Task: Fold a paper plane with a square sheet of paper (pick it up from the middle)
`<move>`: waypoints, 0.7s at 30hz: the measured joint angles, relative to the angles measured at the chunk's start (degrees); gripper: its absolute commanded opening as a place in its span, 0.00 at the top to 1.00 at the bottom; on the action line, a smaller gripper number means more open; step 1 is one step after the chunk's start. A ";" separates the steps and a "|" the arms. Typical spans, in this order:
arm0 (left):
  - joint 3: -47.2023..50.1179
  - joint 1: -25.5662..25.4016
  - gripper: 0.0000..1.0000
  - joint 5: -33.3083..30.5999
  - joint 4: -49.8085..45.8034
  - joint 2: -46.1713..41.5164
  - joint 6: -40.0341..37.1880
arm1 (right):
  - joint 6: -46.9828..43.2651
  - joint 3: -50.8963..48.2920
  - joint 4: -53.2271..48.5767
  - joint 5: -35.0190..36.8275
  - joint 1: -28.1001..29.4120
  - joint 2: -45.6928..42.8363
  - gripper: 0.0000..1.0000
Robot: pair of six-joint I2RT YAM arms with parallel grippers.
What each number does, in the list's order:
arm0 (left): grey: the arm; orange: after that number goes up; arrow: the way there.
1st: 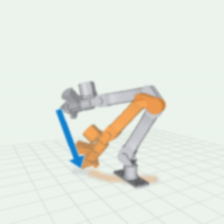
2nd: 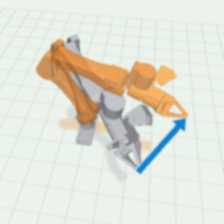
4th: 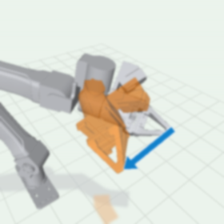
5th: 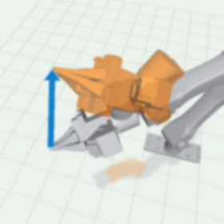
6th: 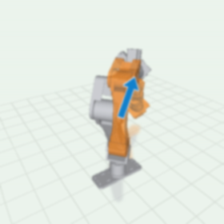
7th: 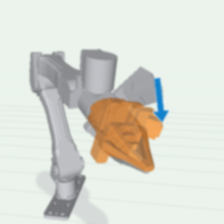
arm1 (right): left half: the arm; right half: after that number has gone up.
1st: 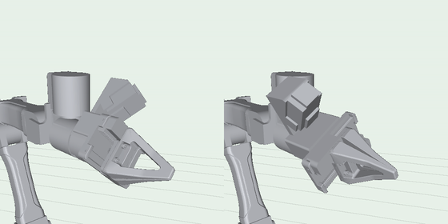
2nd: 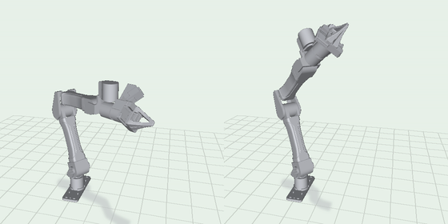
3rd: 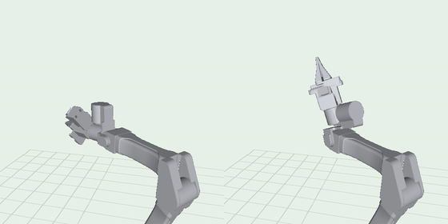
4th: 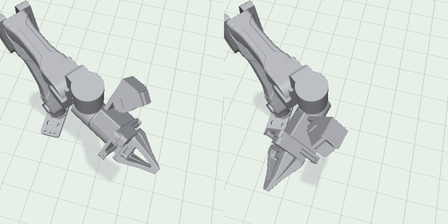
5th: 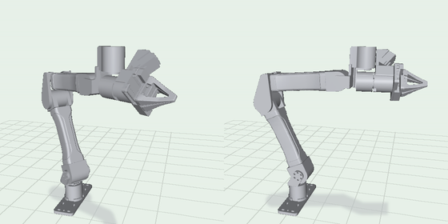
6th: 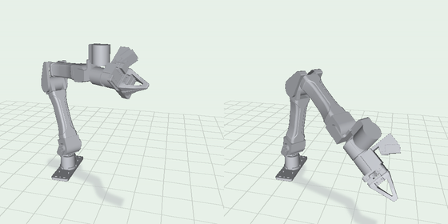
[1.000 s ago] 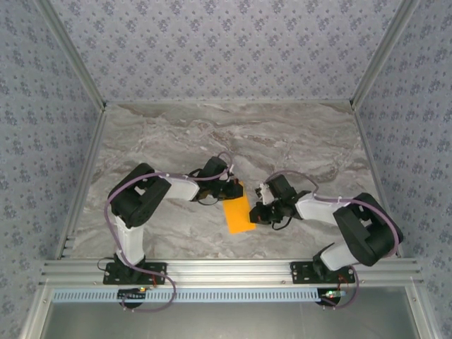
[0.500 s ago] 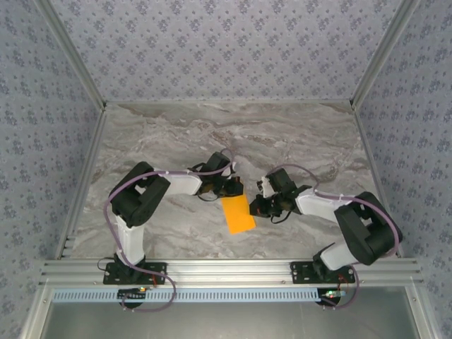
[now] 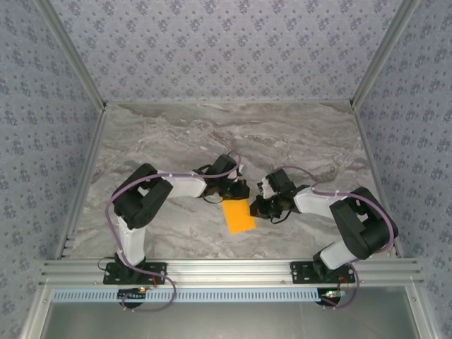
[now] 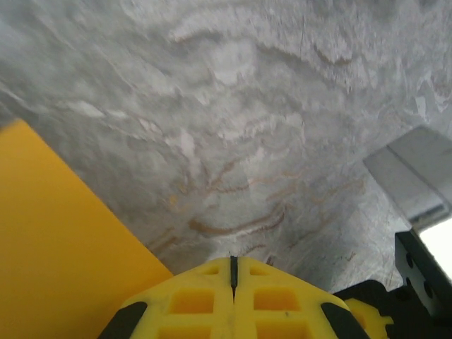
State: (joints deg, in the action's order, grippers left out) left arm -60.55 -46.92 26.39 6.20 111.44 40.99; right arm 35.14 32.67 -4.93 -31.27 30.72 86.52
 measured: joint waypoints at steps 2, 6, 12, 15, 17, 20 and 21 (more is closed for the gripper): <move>0.57 -0.55 1.00 0.00 0.00 0.04 0.09 | 0.00 0.00 -0.04 0.02 0.00 0.00 1.00; 1.49 -0.72 1.00 0.15 0.76 0.44 0.39 | -0.04 0.00 -0.22 0.24 0.00 0.00 1.00; 2.38 -0.33 1.00 -0.02 2.34 0.44 0.46 | -0.92 0.37 -1.53 1.05 0.00 0.02 1.00; 2.78 0.04 1.00 0.28 3.06 0.42 0.63 | -1.57 0.81 -2.21 1.51 0.02 0.28 1.00; 2.78 0.46 1.00 0.42 3.04 0.42 0.63 | -1.79 1.05 -2.36 1.86 0.02 0.44 1.00; 2.75 1.70 1.00 0.59 2.95 0.42 0.59 | -2.19 1.29 -2.36 2.16 0.02 0.57 1.00; 2.69 2.19 1.00 0.63 2.86 0.42 0.57 | -2.21 1.36 -2.38 2.27 0.02 0.61 1.00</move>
State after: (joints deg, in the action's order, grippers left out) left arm -57.87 -44.73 27.03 9.06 111.85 41.56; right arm 32.93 34.02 -7.31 -28.99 30.74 87.13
